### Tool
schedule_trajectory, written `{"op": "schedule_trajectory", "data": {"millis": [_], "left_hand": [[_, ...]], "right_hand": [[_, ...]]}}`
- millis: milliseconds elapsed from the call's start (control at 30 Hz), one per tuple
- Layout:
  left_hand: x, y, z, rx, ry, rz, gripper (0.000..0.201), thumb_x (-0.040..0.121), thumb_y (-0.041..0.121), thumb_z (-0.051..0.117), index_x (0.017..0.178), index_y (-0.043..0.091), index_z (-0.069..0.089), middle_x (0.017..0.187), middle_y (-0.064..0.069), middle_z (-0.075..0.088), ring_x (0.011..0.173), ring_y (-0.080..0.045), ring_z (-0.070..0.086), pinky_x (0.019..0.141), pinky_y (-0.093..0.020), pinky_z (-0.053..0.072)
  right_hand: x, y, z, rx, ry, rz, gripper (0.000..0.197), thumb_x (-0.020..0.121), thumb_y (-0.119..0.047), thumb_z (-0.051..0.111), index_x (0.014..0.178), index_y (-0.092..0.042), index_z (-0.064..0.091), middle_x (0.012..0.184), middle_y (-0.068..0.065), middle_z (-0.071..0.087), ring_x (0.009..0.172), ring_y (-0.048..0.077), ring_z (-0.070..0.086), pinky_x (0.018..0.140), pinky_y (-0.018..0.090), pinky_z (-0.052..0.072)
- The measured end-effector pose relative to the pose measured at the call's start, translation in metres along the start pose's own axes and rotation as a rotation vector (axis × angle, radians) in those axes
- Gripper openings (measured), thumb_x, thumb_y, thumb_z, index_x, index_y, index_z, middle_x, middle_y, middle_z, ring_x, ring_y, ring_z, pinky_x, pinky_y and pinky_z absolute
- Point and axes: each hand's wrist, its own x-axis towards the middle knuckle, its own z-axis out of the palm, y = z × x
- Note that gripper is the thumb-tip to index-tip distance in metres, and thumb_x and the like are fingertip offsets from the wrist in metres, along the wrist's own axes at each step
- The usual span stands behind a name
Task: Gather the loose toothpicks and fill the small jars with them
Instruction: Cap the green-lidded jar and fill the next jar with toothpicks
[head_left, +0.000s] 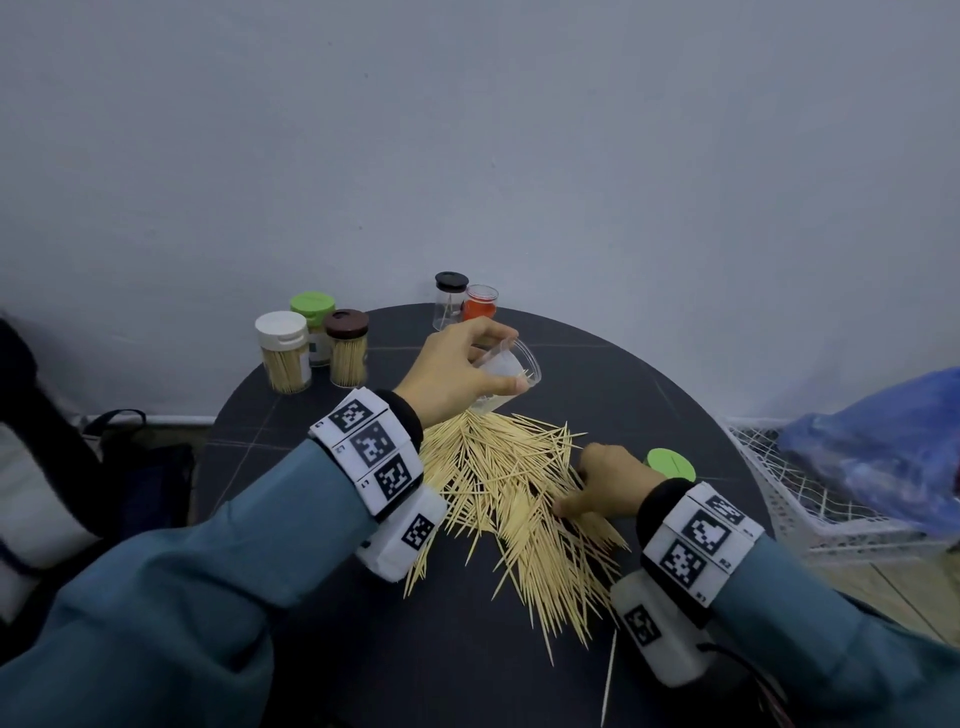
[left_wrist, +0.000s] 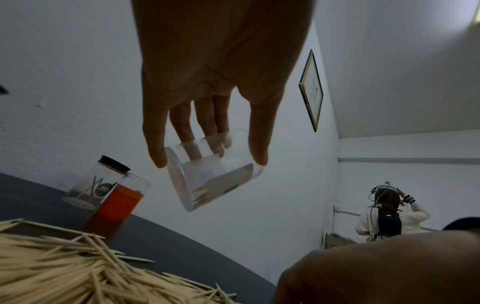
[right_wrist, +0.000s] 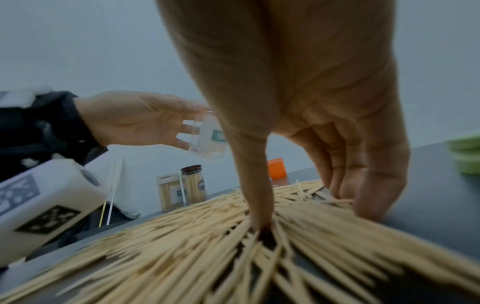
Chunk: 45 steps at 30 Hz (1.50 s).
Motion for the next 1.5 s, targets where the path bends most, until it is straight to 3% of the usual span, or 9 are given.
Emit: {"op": "schedule_trajectory", "data": {"millis": [267, 667, 833, 933, 1033, 1100, 1200, 1400, 1500], "left_hand": [[0.0, -0.002, -0.003, 0.002, 0.007, 0.002, 0.057, 0.073, 0.023, 0.08, 0.124, 0.019, 0.057, 0.122, 0.002, 0.06, 0.108, -0.011, 0.055, 0.067, -0.007, 0.042], [-0.002, -0.003, -0.003, 0.027, 0.02, -0.002, 0.056, 0.074, 0.021, 0.079, 0.125, 0.018, 0.055, 0.124, 0.002, 0.058, 0.108, -0.01, 0.053, 0.067, -0.007, 0.04], [-0.002, -0.004, -0.005, 0.032, 0.033, -0.007, 0.056, 0.074, 0.02, 0.079, 0.125, 0.017, 0.056, 0.124, 0.002, 0.059, 0.108, -0.01, 0.053, 0.068, -0.007, 0.04], [-0.002, -0.005, -0.007, 0.037, 0.054, -0.014, 0.054, 0.073, 0.02, 0.08, 0.121, 0.019, 0.057, 0.124, 0.003, 0.059, 0.108, -0.01, 0.053, 0.071, -0.006, 0.038], [-0.003, -0.006, -0.008, 0.02, 0.06, -0.044, 0.053, 0.073, 0.021, 0.08, 0.119, 0.021, 0.054, 0.119, 0.004, 0.058, 0.107, -0.008, 0.053, 0.073, -0.007, 0.037], [-0.004, -0.006, -0.009, 0.011, 0.06, -0.066, 0.054, 0.074, 0.023, 0.079, 0.12, 0.02, 0.051, 0.117, 0.004, 0.057, 0.107, -0.008, 0.052, 0.071, -0.007, 0.037], [-0.005, -0.006, -0.011, 0.02, 0.074, -0.074, 0.054, 0.076, 0.024, 0.077, 0.121, 0.02, 0.049, 0.116, 0.003, 0.057, 0.108, -0.009, 0.051, 0.069, -0.006, 0.035], [-0.007, -0.006, -0.018, 0.032, 0.108, -0.085, 0.054, 0.076, 0.024, 0.077, 0.123, 0.019, 0.051, 0.112, 0.005, 0.057, 0.1, -0.006, 0.049, 0.061, -0.003, 0.035], [-0.007, -0.007, -0.019, 0.031, 0.124, -0.098, 0.054, 0.075, 0.025, 0.078, 0.122, 0.018, 0.051, 0.111, 0.004, 0.057, 0.099, -0.008, 0.051, 0.062, -0.005, 0.036]], "right_hand": [[0.009, -0.009, 0.003, 0.04, 0.011, 0.02, 0.031, 0.087, -0.024, 0.064, 0.108, -0.004, 0.053, 0.112, 0.011, 0.056, 0.106, 0.025, 0.056, 0.078, 0.029, 0.043], [0.01, -0.028, 0.005, -0.12, -0.053, -0.024, 0.032, 0.099, -0.005, 0.033, 0.126, 0.004, 0.047, 0.13, 0.017, 0.051, 0.119, 0.028, 0.051, 0.096, 0.03, 0.041], [0.016, -0.024, -0.001, -0.126, -0.121, -0.079, 0.025, 0.099, -0.006, 0.032, 0.105, 0.0, 0.056, 0.101, 0.011, 0.053, 0.082, 0.016, 0.046, 0.072, 0.024, 0.04], [0.018, -0.021, -0.009, -0.05, -0.149, -0.109, 0.022, 0.101, -0.015, 0.035, 0.104, -0.005, 0.054, 0.095, 0.005, 0.048, 0.084, 0.016, 0.046, 0.071, 0.024, 0.036], [0.023, -0.019, -0.016, 0.098, -0.179, -0.1, 0.027, 0.102, -0.017, 0.034, 0.079, -0.011, 0.047, 0.078, -0.002, 0.05, 0.068, 0.009, 0.047, 0.056, 0.015, 0.038], [0.026, -0.021, -0.017, 0.216, -0.221, -0.1, 0.033, 0.102, -0.013, 0.032, 0.072, -0.013, 0.045, 0.071, -0.003, 0.052, 0.062, 0.007, 0.047, 0.061, 0.012, 0.041], [0.034, -0.02, -0.015, 0.368, -0.237, -0.136, 0.034, 0.101, -0.012, 0.031, 0.071, -0.012, 0.046, 0.068, 0.001, 0.05, 0.064, 0.01, 0.044, 0.075, 0.025, 0.039], [0.04, -0.024, -0.014, 0.625, -0.213, -0.193, 0.031, 0.1, -0.007, 0.032, 0.073, -0.007, 0.047, 0.063, 0.002, 0.042, 0.055, 0.008, 0.037, 0.052, 0.016, 0.036], [0.043, -0.023, -0.015, 0.681, -0.182, -0.201, 0.022, 0.1, -0.009, 0.035, 0.081, -0.006, 0.046, 0.067, 0.002, 0.045, 0.058, 0.009, 0.04, 0.058, 0.02, 0.037]]}}
